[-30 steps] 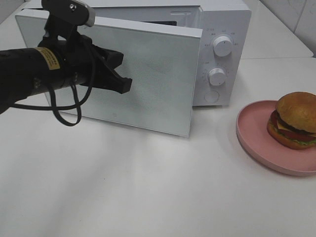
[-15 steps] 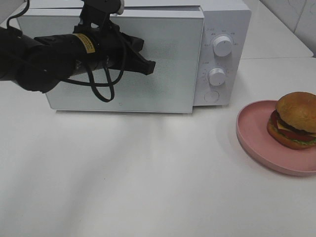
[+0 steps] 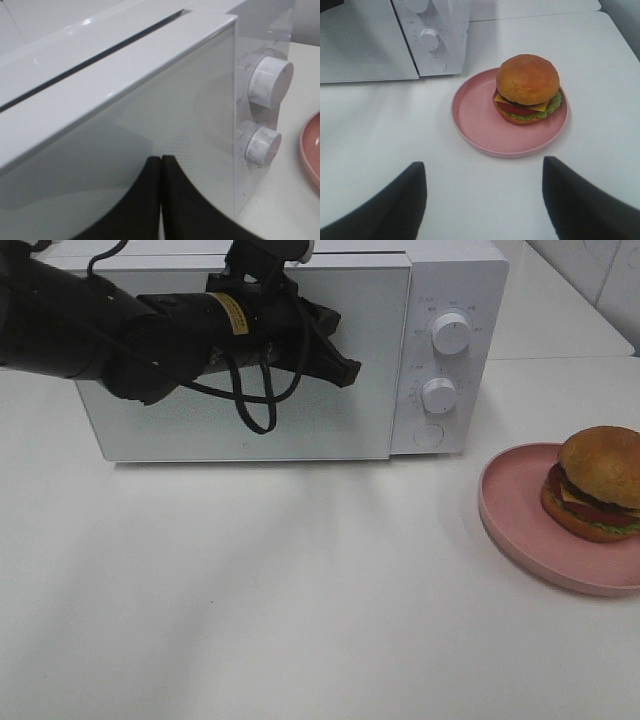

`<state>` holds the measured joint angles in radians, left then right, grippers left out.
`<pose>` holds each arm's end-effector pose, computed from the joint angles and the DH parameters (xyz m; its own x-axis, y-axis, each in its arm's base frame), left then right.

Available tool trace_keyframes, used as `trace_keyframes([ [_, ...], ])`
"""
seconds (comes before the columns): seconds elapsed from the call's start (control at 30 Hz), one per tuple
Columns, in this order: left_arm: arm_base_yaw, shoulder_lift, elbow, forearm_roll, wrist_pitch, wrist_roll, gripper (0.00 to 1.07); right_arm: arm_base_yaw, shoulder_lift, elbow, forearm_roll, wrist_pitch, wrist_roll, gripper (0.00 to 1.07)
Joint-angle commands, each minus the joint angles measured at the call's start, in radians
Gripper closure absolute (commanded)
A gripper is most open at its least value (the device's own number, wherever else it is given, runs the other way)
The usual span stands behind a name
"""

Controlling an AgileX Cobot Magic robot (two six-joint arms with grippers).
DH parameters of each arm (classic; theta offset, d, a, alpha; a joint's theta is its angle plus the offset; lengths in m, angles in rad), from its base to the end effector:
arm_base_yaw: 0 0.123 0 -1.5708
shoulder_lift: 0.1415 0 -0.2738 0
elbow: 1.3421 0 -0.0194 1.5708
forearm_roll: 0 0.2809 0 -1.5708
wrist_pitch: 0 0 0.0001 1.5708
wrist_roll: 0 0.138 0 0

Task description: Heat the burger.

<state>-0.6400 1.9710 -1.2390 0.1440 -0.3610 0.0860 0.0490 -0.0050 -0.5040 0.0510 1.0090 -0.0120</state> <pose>0.4045 -0.3099 0.1651 -0.0825 0.3342 -0.9389 0.6698 0.7162 0.1961 0.0762 0.0097 0.2787 -0.4015 -0.0045 -0.9159 -0.0823 0.9961 0.0312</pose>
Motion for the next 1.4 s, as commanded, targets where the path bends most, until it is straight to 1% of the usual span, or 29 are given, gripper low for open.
trace_keyframes([
  [0.03,0.019,0.022,-0.068,-0.063,0.008,-0.005,1.06,-0.004,-0.025,0.0,-0.004,-0.006,-0.009,0.44],
  [0.07,0.014,0.031,-0.105,-0.056,0.06,-0.005,1.06,-0.004,-0.025,0.0,-0.004,-0.006,-0.009,0.44],
  [0.13,0.007,0.032,-0.119,-0.048,0.078,-0.005,1.06,-0.004,-0.025,0.0,-0.004,-0.006,-0.009,0.44],
  [0.17,0.006,0.032,-0.135,-0.024,0.111,-0.005,1.06,-0.004,-0.025,0.0,-0.004,-0.006,-0.006,0.44],
  [0.3,0.005,0.03,-0.138,-0.004,0.143,-0.005,1.06,-0.004,-0.025,0.0,-0.004,-0.006,-0.006,0.44],
  [0.33,0.005,0.026,-0.138,-0.004,0.198,-0.005,1.06,-0.004,-0.025,0.0,-0.004,-0.006,-0.006,0.44],
  [0.37,0.005,0.026,-0.138,-0.004,0.198,-0.005,1.06,-0.004,-0.025,0.0,-0.004,-0.006,-0.006,0.44],
  [0.4,0.005,0.018,-0.138,-0.004,0.273,-0.005,1.06,-0.004,-0.025,0.0,-0.004,-0.006,-0.006,0.44],
  [0.43,0.005,0.012,-0.138,-0.004,0.307,-0.005,1.06,-0.004,-0.025,0.0,-0.004,-0.006,-0.006,0.44],
  [0.47,0.005,0.012,-0.138,-0.004,0.307,-0.005,1.06,-0.004,-0.025,0.0,-0.004,-0.006,-0.006,0.44],
  [0.5,0.005,-0.012,-0.138,-0.007,0.39,-0.005,1.06,-0.004,-0.025,0.0,-0.004,-0.006,-0.006,0.44],
  [0.53,0.005,-0.012,-0.138,-0.007,0.39,-0.005,1.06,-0.004,-0.025,0.0,-0.004,-0.006,-0.006,0.44],
  [0.6,0.005,-0.056,-0.138,-0.007,0.508,-0.005,1.06,-0.004,-0.025,0.0,-0.004,-0.006,-0.006,0.44],
  [0.63,0.005,-0.056,-0.138,-0.007,0.508,-0.005,1.06,-0.004,-0.025,0.0,-0.004,-0.006,-0.006,0.44],
  [0.67,0.005,-0.086,-0.138,-0.017,0.598,-0.005,1.06,-0.004,-0.025,0.0,-0.004,-0.006,-0.006,0.44],
  [0.73,0.005,-0.105,-0.138,-0.029,0.636,-0.005,1.06,-0.004,-0.025,0.0,-0.004,-0.006,-0.006,0.44],
  [0.77,0.005,-0.141,-0.138,-0.048,0.733,-0.005,1.06,-0.004,-0.025,0.0,-0.004,-0.006,-0.006,0.44],
  [0.8,0.005,-0.141,-0.138,-0.048,0.733,-0.005,1.06,-0.004,-0.025,0.0,-0.004,-0.006,-0.006,0.44],
  [0.87,0.005,-0.189,-0.138,-0.065,0.893,-0.005,1.06,-0.004,-0.025,0.0,-0.004,-0.006,-0.006,0.44],
  [0.9,0.005,-0.189,-0.138,-0.065,0.893,-0.005,1.06,-0.004,-0.025,0.0,-0.004,-0.006,-0.006,0.44],
  [0.97,0.005,-0.254,-0.138,-0.092,1.12,-0.005,1.06,-0.004,-0.025,0.0,-0.004,-0.006,-0.006,0.44],
  [1.07,0.005,-0.268,-0.138,-0.094,1.161,-0.005,1.06,-0.004,-0.025,0.0,-0.004,-0.006,-0.006,0.44],
  [1.13,0.009,-0.313,-0.138,-0.09,1.329,-0.005,1.06,-0.004,-0.025,0.0,-0.004,-0.006,-0.006,0.44],
  [1.17,0.009,-0.313,-0.138,-0.09,1.329,-0.005,1.06,-0.004,-0.025,0.0,-0.004,-0.006,-0.006,0.44],
  [1.23,0.031,-0.337,-0.134,-0.087,1.414,0.0,1.06,-0.004,-0.025,0.0,-0.004,-0.006,-0.006,0.44],
  [1.27,0.031,-0.337,-0.134,-0.087,1.414,0.0,1.06,-0.004,-0.025,0.0,-0.004,-0.006,-0.006,0.44],
  [1.3,0.051,-0.356,-0.123,-0.086,1.453,0.022,1.06,-0.004,-0.025,0.0,-0.004,-0.006,-0.006,0.44],
  [1.37,0.062,-0.365,-0.116,-0.09,1.463,0.024,1.06,-0.004,-0.025,0.0,-0.004,-0.006,-0.006,0.44],
  [1.4,0.102,-0.389,-0.095,-0.111,1.472,0.017,1.06,-0.004,-0.025,0.0,-0.004,-0.006,-0.006,0.44],
])
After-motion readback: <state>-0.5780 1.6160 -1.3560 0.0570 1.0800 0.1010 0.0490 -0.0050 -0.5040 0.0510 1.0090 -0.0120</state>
